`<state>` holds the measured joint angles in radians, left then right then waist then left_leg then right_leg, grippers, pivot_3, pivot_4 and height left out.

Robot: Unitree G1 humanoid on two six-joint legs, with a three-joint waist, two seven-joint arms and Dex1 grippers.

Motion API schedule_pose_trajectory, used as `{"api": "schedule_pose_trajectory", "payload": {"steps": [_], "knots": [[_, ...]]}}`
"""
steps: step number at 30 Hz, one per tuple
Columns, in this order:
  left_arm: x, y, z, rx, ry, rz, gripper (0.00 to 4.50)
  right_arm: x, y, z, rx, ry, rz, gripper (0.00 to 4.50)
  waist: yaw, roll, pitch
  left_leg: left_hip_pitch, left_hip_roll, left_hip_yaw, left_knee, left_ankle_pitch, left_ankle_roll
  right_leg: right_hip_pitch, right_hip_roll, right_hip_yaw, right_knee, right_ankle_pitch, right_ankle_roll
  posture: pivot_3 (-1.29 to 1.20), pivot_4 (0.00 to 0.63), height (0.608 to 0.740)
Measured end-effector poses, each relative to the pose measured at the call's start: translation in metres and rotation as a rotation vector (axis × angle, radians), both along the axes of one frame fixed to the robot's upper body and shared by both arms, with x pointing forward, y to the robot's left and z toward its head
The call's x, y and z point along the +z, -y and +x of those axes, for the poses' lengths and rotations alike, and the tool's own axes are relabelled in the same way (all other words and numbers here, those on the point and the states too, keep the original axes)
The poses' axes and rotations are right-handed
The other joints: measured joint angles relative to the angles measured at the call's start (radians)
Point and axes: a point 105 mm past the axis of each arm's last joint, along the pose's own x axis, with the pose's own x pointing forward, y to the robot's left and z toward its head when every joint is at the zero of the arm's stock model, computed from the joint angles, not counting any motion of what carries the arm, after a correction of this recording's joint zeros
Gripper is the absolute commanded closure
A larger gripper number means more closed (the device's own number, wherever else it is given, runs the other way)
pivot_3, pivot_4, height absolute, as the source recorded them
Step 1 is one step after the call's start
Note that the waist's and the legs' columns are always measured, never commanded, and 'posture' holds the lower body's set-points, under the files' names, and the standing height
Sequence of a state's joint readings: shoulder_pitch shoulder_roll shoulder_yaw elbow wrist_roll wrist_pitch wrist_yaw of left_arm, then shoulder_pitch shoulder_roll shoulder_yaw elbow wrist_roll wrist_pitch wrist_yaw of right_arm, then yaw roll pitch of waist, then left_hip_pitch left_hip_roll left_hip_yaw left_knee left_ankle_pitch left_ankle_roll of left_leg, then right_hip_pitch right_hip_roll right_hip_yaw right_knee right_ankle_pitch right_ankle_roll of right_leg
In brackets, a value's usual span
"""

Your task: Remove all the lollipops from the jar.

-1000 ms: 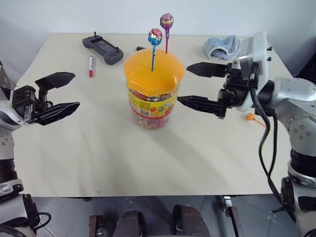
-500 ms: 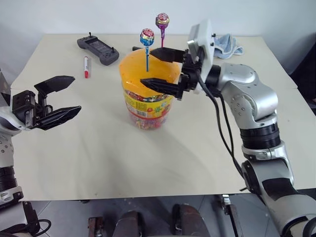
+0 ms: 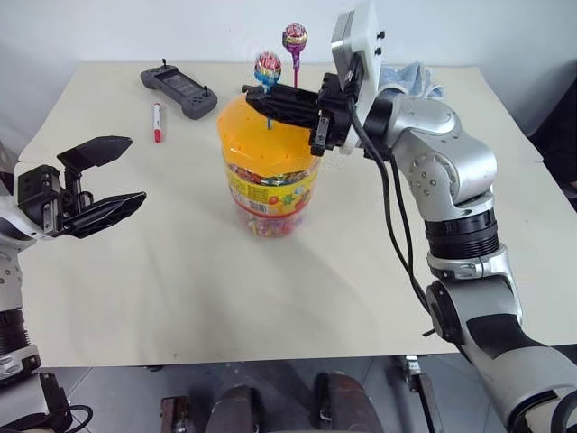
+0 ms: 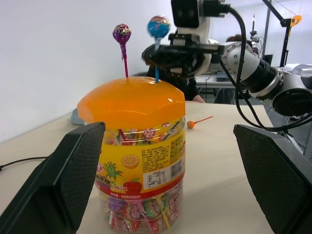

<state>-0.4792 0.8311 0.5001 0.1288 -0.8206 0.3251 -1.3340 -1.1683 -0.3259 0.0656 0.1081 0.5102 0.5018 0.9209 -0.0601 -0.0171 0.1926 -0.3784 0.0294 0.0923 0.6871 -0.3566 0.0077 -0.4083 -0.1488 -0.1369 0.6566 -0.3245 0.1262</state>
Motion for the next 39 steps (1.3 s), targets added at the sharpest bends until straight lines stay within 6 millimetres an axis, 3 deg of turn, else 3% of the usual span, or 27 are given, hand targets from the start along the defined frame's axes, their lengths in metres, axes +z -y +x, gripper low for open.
{"api": "schedule_pose_trajectory", "payload": {"steps": [3, 8, 12, 14, 16, 19, 23, 26, 28, 30, 33, 39], "knots": [[0.0, 0.001, 0.001, -0.006, -0.001, -0.001, 0.0, 0.034, 0.013, -0.011, 0.002, 0.064, 0.072, 4.47, 0.002, 0.0, 0.0, 0.0, 0.0, 0.0, 0.0, 0.0, 0.0, 0.0, 0.0, 0.0, 0.0, 0.0, 0.0, 0.0, 0.15, 0.74], [0.003, 0.004, 0.001, -0.025, 0.021, 0.004, 0.0, 0.067, 0.04, -0.021, -0.03, 0.127, 0.14, 4.47, 0.002, 0.0, 0.0, 0.0, 0.0, 0.0, 0.0, 0.0, 0.0, 0.0, 0.0, 0.0, 0.0, 0.0, 0.0, 0.0, 0.15, 0.74], [0.0, 0.001, 0.003, -0.025, 0.005, -0.007, 0.0, 0.084, 0.088, -0.013, -0.244, 0.154, 0.123, 4.47, 0.006, 0.0, 0.0, 0.0, -0.001, 0.001, -0.001, 0.0, 0.0, 0.0, 0.0, 0.001, -0.001, 0.0, 0.0, 0.0, 0.15, 0.74], [-0.002, 0.002, 0.003, -0.035, -0.001, -0.005, 0.0, 0.081, 0.121, -0.006, -0.419, 0.121, 0.058, 4.47, 0.009, 0.0, 0.0, -0.001, -0.001, 0.002, -0.002, 0.0, 0.0, 0.0, 0.0, 0.0, -0.002, 0.0, 0.0, 0.0, 0.15, 0.74], [-0.003, 0.001, 0.003, -0.041, -0.005, 0.0, 0.0, 0.063, 0.165, 0.004, -0.617, -0.002, -0.027, 4.47, 0.016, -0.001, 0.0, -0.001, -0.001, 0.003, -0.002, 0.0, 0.0, 0.001, 0.0, 0.001, -0.003, 0.0, 0.0, 0.0, 0.15, 0.74], [-0.004, 0.0, 0.004, -0.043, -0.01, -0.003, 0.0, 0.021, 0.198, 0.017, -0.761, -0.191, -0.107, 4.47, 0.017, -0.001, 0.0, -0.001, 0.0, 0.006, -0.003, 0.0, 0.0, 0.0, 0.0, 0.0, -0.005, 0.0, 0.0, 0.0, 0.15, 0.74], [-0.004, 0.0, 0.007, -0.049, -0.015, -0.008, 0.0, -0.061, 0.266, 0.034, -1.032, -0.459, -0.211, 4.47, 0.023, -0.001, 0.0, -0.001, -0.001, 0.013, -0.003, 0.0, 0.0, 0.0, -0.001, 0.002, -0.009, 0.0, 0.0, 0.0, 0.15, 0.74], [-0.003, 0.003, 0.008, -0.057, -0.01, -0.005, 0.0, -0.111, 0.294, 0.032, -1.13, -0.605, -0.288, 4.47, 0.028, -0.001, 0.0, -0.001, 0.0, 0.014, -0.003, 0.0, 0.0, -0.001, 0.0, 0.001, -0.009, 0.0, 0.0, 0.0, 0.15, 0.74], [-0.003, 0.003, 0.008, -0.057, -0.01, -0.006, 0.0, -0.139, 0.299, 0.023, -1.113, -0.683, -0.337, 4.47, 0.029, -0.001, 0.0, -0.001, 0.0, 0.014, -0.003, 0.0, 0.0, -0.001, 0.0, 0.001, -0.009, 0.0, 0.0, 0.0, 0.15, 0.74], [-0.003, 0.003, 0.008, -0.057, -0.011, -0.007, 0.0, -0.157, 0.291, 0.011, -1.035, -0.738, -0.376, 4.47, 0.031, 0.0, 0.0, -0.001, 0.001, 0.014, -0.002, 0.0, 0.0, -0.001, 0.0, 0.001, -0.01, 0.0, 0.0, 0.0, 0.15, 0.74], [-0.007, 0.003, 0.006, -0.054, -0.023, -0.007, 0.0, -0.173, 0.281, -0.009, -0.928, -0.781, -0.411, 4.47, 0.034, 0.0, 0.0, -0.001, 0.0, 0.014, -0.002, 0.0, 0.0, 0.0, 0.0, 0.001, -0.01, 0.0, 0.0, 0.0, 0.15, 0.74], [-0.015, 0.0, 0.003, -0.03, -0.05, -0.008, 0.0, -0.205, 0.29, -0.036, -0.908, -0.875, -0.511, 4.47, 0.042, -0.001, 0.0, -0.001, 0.0, 0.013, 0.0, 0.0, 0.0, 0.001, 0.0, 0.001, -0.01, 0.0, 0.0, 0.0, 0.15, 0.74]]}}
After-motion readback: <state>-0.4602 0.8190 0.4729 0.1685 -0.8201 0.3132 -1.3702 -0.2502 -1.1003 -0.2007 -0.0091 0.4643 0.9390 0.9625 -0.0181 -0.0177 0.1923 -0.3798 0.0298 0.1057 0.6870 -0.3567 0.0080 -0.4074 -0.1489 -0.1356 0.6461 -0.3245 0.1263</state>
